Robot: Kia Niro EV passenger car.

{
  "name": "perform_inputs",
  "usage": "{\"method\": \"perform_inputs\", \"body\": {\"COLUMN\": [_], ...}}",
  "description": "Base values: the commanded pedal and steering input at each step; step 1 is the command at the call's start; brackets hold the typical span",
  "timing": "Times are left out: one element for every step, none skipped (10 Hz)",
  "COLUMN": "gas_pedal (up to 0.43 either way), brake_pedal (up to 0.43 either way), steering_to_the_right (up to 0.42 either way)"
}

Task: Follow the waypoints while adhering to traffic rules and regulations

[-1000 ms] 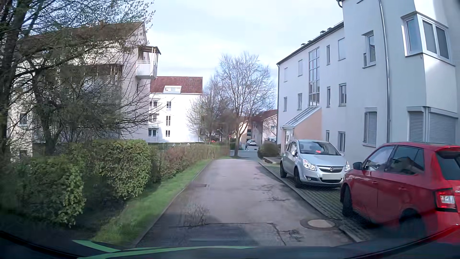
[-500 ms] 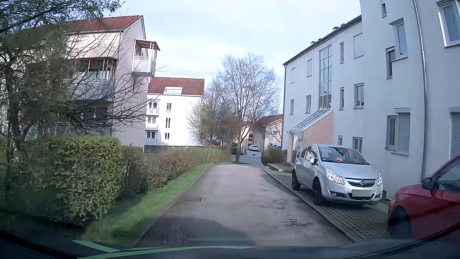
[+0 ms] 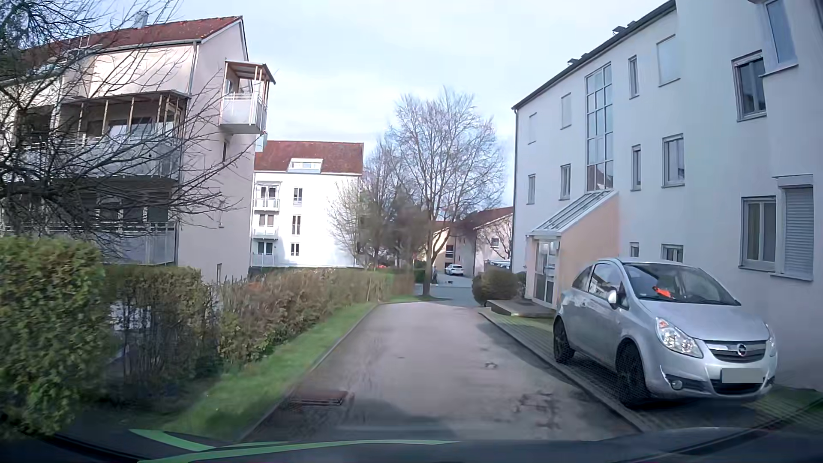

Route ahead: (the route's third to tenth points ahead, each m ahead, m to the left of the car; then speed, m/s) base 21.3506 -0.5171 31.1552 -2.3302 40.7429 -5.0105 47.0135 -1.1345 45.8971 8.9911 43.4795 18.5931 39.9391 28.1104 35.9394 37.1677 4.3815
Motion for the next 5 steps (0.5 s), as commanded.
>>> {"method": "perform_inputs", "body": {"gas_pedal": [0.000, 0.000, 0.000, 0.000, 0.028], "brake_pedal": [0.000, 0.000, 0.000, 0.000, 0.000], "steering_to_the_right": [0.004, 0.003, 0.000, 0.000, 0.000]}}
